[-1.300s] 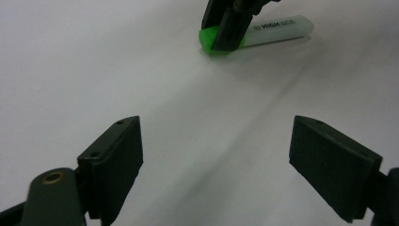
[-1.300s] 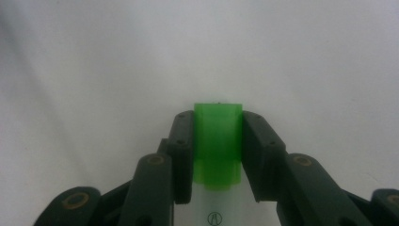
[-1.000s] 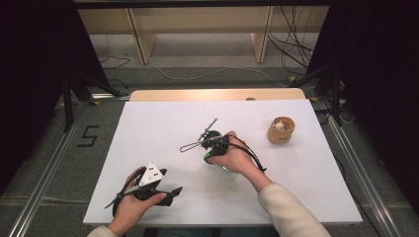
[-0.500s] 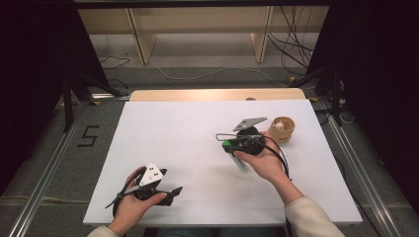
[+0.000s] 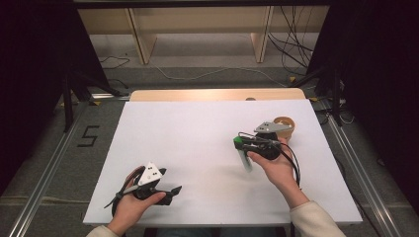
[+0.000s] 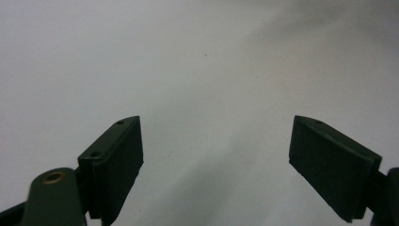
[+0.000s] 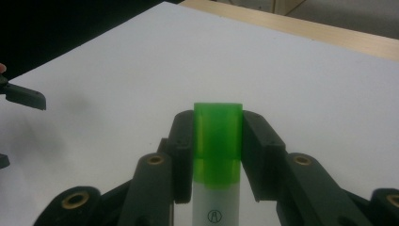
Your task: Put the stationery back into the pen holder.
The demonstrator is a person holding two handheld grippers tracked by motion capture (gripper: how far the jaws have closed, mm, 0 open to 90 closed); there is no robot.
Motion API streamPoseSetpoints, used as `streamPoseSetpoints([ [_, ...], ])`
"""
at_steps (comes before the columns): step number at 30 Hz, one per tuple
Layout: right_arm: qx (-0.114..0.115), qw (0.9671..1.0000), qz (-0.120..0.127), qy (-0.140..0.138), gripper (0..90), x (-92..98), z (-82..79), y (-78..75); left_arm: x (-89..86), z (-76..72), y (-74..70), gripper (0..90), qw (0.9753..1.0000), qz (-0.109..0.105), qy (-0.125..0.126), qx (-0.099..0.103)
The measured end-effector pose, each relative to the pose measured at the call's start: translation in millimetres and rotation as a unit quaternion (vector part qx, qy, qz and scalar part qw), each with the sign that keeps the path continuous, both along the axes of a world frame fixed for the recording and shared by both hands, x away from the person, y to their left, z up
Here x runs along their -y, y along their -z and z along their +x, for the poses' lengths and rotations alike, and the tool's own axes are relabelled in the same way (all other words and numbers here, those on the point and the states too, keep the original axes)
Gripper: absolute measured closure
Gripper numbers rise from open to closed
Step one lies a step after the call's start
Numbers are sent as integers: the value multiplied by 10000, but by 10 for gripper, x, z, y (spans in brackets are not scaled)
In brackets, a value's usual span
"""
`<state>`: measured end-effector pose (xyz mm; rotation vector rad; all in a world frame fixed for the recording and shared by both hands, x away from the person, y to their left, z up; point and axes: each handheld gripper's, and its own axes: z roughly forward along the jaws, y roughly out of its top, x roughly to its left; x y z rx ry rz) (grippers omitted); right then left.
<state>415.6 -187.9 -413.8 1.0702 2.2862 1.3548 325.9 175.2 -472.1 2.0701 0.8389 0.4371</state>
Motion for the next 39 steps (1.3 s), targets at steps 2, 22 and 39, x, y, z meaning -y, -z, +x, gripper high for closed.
streamPoseSetpoints([
  [2, 41, 10000, 53, 33, 670, 12, -12, 1, -6, 2, -2, 180, 10000, 15, -12, 3],
  [22, 462, 9966, 434, 528, 670, 235, -38, -137, -7, 8, 1, 180, 10000, 6, -13, -28],
  [39, 792, 9884, 736, 1065, 670, 533, 1, -301, -5, 12, 7, 178, 10000, 15, -32, -24],
])
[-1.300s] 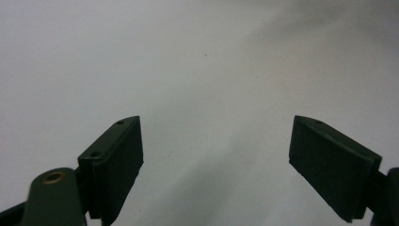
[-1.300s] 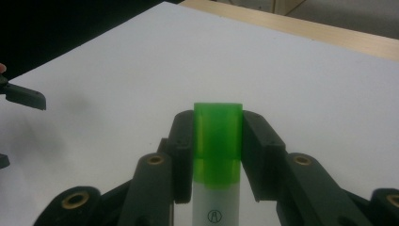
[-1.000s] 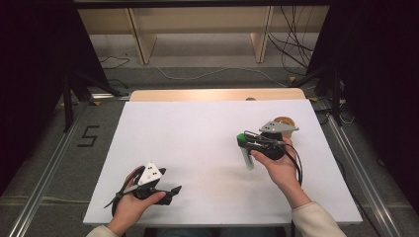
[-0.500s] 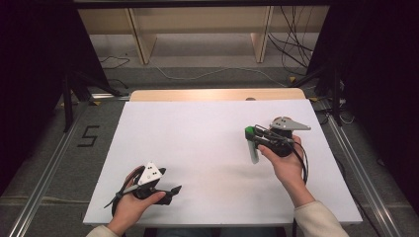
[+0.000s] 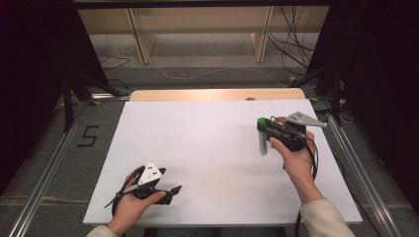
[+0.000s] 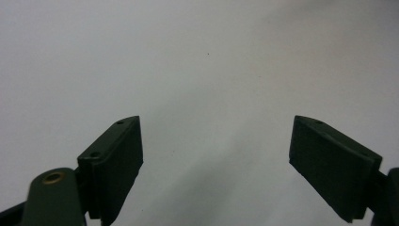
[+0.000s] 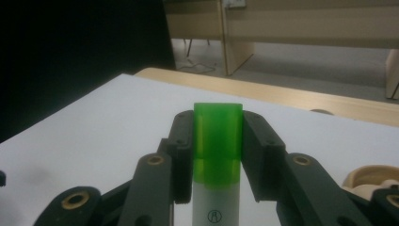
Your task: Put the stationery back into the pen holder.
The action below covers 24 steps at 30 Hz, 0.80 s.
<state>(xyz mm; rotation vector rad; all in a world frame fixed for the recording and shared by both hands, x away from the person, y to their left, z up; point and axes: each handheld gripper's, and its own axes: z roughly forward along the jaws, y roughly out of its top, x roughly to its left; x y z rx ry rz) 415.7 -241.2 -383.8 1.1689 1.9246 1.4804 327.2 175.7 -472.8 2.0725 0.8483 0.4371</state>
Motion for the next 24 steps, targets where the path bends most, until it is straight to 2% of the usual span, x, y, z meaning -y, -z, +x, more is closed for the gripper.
streamPoseSetpoints([
  [11, 192, 9993, 173, 262, 670, 164, 33, -95, 3, 1, 2, 178, 10000, 4, -7, 3],
  [24, 292, 9979, 278, 503, 670, 305, 82, -174, 4, 4, 5, 178, 10000, 12, -8, 1],
])
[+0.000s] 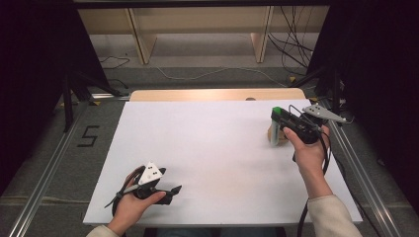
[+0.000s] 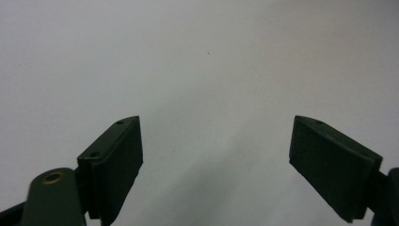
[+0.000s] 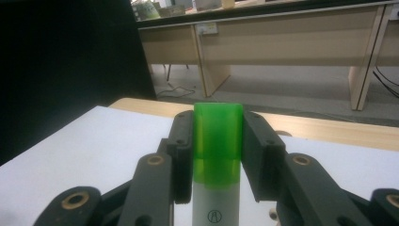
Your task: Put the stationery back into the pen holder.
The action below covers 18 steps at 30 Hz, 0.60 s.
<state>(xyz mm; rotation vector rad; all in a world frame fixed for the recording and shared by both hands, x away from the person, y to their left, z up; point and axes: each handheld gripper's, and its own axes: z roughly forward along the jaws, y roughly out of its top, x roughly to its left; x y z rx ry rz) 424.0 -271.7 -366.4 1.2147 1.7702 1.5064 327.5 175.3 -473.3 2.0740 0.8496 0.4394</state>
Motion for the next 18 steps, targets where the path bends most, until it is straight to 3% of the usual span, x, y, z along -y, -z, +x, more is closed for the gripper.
streamPoseSetpoints([
  [18, 144, 9996, 88, 235, 670, 118, 82, -87, 1, 0, 2, 178, 10000, -2, -9, -5],
])
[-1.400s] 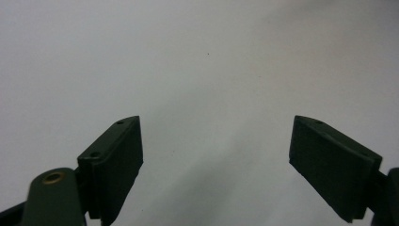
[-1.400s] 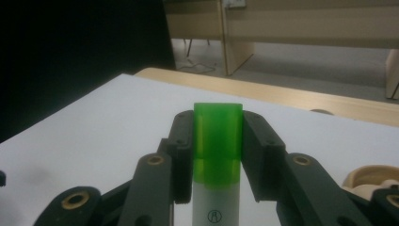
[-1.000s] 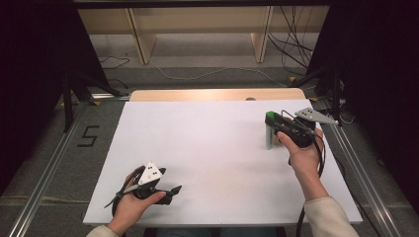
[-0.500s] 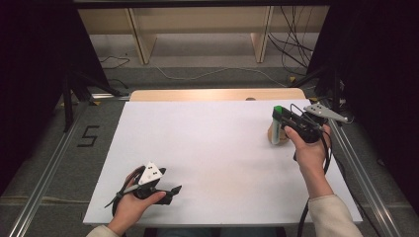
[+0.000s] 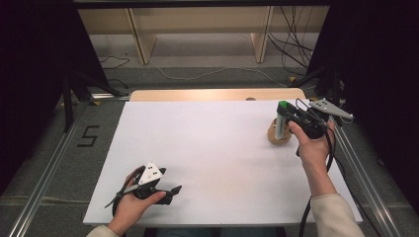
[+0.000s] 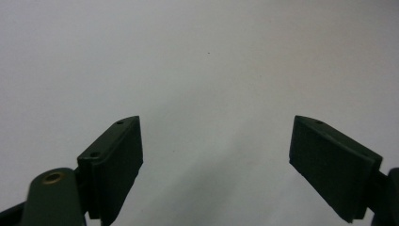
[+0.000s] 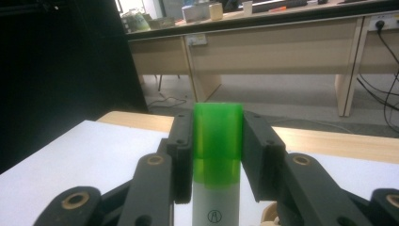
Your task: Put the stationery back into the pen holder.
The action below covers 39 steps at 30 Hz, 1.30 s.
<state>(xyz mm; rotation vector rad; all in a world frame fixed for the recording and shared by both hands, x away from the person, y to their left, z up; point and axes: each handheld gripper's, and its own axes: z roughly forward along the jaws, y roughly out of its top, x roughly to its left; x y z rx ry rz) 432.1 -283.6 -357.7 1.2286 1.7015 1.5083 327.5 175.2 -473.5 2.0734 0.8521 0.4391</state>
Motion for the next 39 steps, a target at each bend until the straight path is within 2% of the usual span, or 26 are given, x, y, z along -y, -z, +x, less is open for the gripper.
streamPoseSetpoints([
  [21, 61, 9997, -27, 238, 670, 91, 96, -31, 7, 0, 4, 177, 10000, -21, 2, -6],
  [39, 77, 9981, -5, 618, 669, 274, 237, -30, 4, 5, 6, 177, 10000, -3, -1, 11],
])
